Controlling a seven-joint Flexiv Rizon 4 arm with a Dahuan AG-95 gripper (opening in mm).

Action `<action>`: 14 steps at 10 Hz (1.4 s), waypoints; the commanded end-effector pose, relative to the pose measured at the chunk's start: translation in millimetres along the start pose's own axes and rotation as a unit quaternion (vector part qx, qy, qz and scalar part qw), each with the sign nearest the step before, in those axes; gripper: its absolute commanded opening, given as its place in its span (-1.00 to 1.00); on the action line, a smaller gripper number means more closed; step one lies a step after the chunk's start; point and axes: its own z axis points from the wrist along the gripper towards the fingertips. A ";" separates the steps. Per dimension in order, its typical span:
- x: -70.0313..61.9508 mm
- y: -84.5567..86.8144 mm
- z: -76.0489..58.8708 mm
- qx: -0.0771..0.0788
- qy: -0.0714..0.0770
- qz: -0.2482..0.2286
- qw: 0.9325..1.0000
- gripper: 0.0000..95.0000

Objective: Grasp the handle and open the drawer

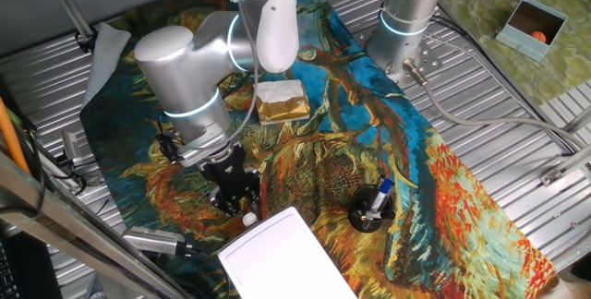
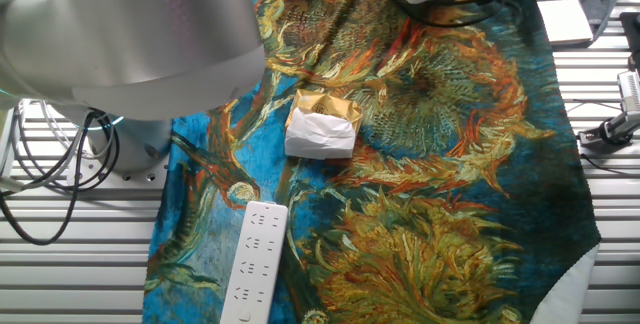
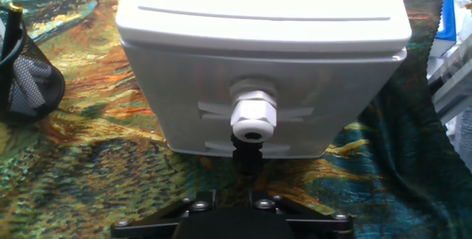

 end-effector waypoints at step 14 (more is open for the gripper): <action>-13.6 -21.7 6.0 -0.012 -0.023 0.018 1.000 -0.20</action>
